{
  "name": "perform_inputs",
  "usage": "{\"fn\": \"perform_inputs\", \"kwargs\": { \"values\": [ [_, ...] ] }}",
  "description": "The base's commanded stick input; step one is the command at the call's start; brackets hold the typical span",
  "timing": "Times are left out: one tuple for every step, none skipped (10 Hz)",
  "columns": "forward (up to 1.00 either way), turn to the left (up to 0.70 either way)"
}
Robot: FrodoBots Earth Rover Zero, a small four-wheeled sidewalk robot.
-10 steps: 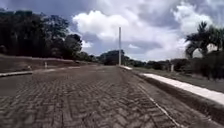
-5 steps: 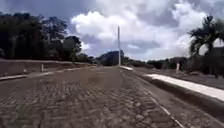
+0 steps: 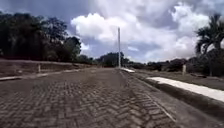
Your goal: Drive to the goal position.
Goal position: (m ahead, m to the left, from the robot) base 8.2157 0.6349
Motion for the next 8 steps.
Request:
{"fn": "perform_inputs", "kwargs": {
  "values": [
    [1.0,0.0],
    [1.0,0.0],
    [1.0,0.0],
    [1.0,0.0],
    [1.0,0.0],
    [1.0,0.0],
    [1.0,0.0],
    [1.0,0.0]
  ]
}}
